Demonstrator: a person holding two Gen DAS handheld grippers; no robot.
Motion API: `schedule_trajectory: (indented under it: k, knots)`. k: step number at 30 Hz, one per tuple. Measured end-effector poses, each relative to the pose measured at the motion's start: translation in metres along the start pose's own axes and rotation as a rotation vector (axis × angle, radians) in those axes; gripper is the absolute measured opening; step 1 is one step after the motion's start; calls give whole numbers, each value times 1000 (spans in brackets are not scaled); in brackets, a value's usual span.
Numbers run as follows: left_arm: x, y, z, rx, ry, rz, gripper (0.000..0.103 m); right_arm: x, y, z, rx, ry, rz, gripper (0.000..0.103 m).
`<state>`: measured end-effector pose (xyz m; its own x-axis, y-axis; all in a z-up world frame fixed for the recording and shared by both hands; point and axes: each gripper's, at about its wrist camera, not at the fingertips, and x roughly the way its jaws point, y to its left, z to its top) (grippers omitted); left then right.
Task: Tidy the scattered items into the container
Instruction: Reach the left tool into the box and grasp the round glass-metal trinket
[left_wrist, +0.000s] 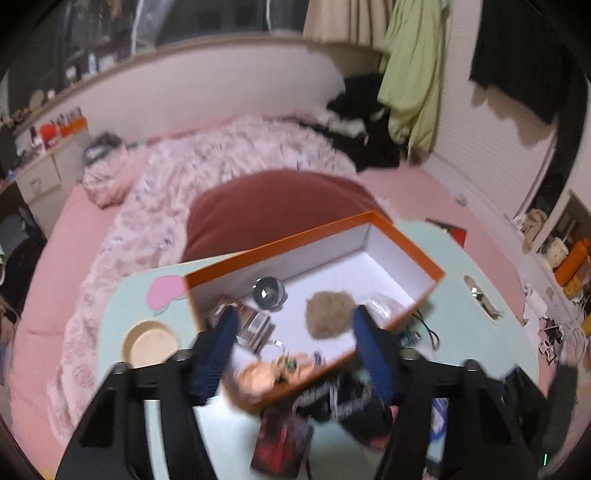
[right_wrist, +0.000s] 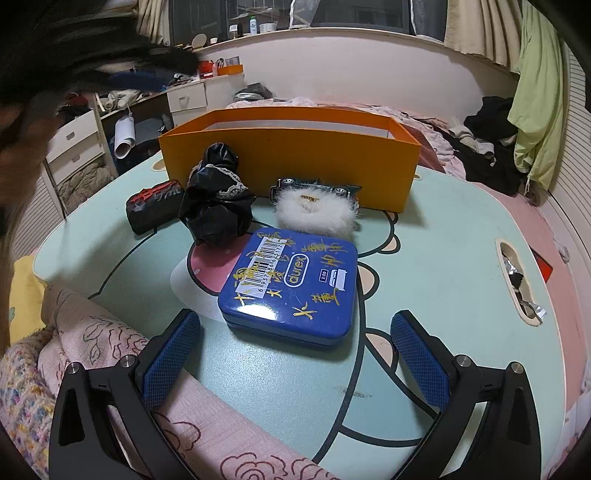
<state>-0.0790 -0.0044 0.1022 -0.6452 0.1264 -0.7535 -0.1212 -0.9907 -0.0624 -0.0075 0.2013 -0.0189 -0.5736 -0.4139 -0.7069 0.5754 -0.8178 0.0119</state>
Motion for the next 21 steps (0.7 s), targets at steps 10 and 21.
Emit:
schedule_trajectory:
  k: [10,21]
  knots:
    - [108,8,34,-106,253,123,35,-2,1,0,0,-3,0,103]
    - [140,16,33,-151,351,131,25,-1,3,3,-2,-5,3,103]
